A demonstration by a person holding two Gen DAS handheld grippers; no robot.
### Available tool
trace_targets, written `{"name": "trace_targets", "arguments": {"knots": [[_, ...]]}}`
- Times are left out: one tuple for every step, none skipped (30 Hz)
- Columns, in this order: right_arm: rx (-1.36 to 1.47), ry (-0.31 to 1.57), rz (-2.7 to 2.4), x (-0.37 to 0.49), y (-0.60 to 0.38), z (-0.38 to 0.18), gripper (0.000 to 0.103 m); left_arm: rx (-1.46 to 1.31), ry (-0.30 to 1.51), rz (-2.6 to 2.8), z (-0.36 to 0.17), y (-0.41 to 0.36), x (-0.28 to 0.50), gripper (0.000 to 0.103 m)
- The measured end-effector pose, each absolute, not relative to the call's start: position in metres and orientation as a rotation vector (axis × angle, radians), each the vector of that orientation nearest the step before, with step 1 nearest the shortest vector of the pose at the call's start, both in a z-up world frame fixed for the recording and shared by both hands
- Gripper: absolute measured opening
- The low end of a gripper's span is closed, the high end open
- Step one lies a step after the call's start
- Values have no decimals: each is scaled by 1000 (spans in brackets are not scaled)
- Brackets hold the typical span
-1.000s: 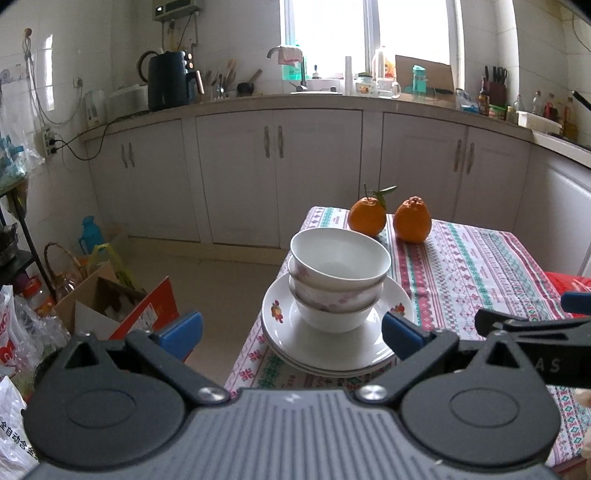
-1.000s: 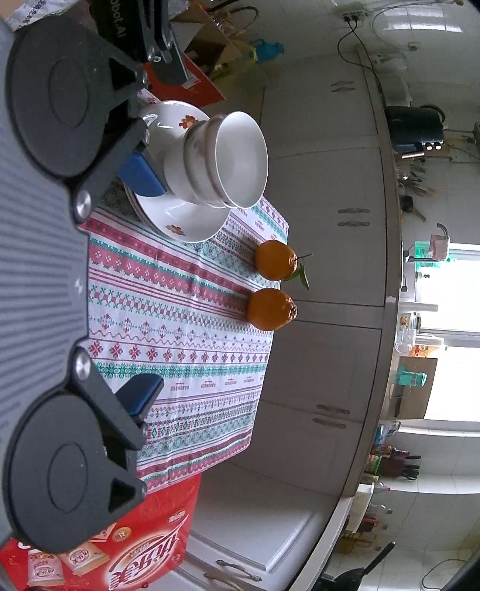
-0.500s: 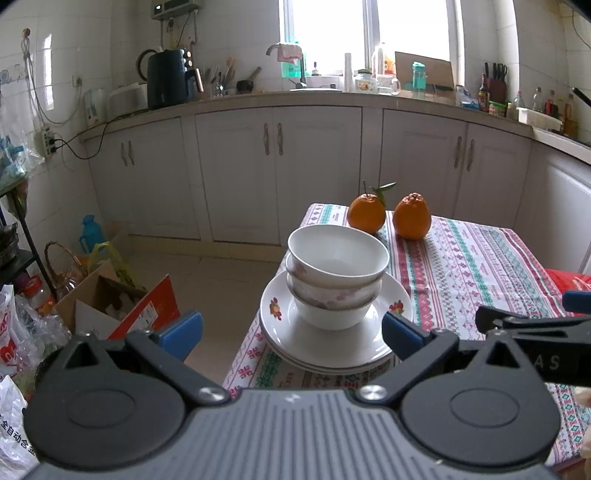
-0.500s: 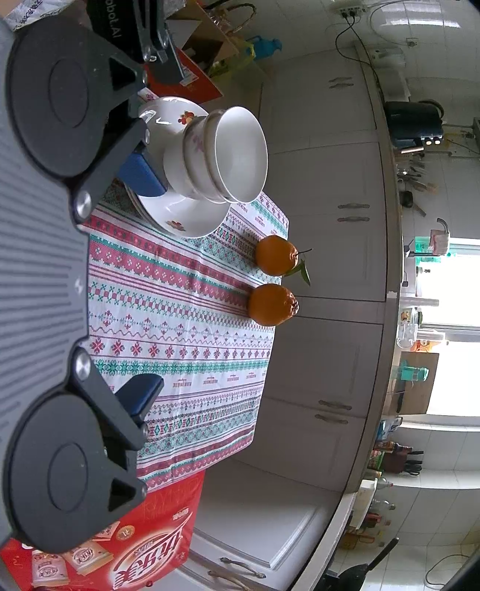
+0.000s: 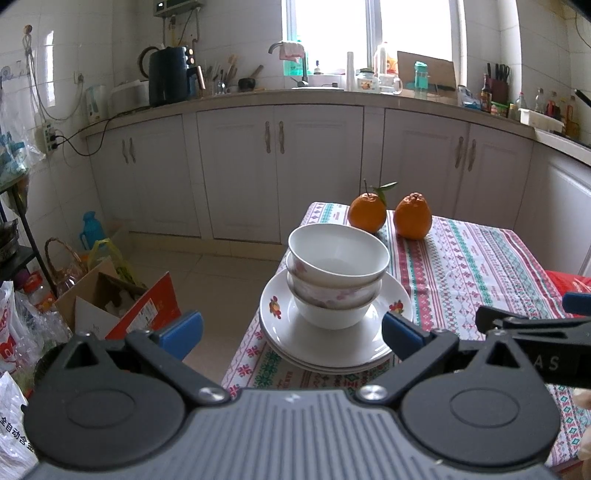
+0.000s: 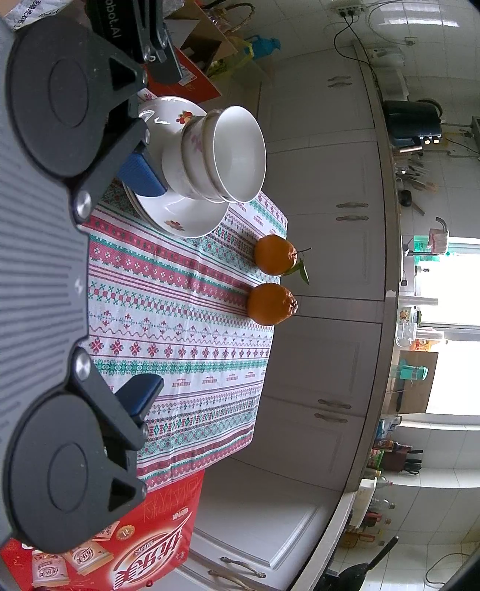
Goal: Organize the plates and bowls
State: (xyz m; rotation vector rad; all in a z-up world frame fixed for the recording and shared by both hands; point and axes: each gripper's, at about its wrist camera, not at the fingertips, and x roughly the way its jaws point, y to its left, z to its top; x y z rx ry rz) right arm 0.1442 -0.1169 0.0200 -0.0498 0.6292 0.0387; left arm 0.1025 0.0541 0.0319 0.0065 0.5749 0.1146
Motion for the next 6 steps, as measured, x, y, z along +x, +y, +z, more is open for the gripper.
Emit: {"name": "trace_targets", "arguments": {"knots": [[-52, 629, 38, 144, -117, 20, 103, 7, 576, 114, 32, 54, 102, 102], [-53, 628, 37, 144, -117, 20, 103, 6, 576, 115, 32, 54, 102, 102], [-54, 626, 36, 144, -117, 21, 103, 5, 576, 116, 32, 54, 102, 102], [-54, 626, 36, 144, -117, 21, 103, 5, 575, 116, 33, 54, 102, 102], [-55, 626, 36, 144, -117, 21, 103, 6, 575, 116, 33, 53, 102, 102], [-55, 626, 35, 145, -117, 22, 103, 6, 575, 115, 33, 53, 103, 102]]}}
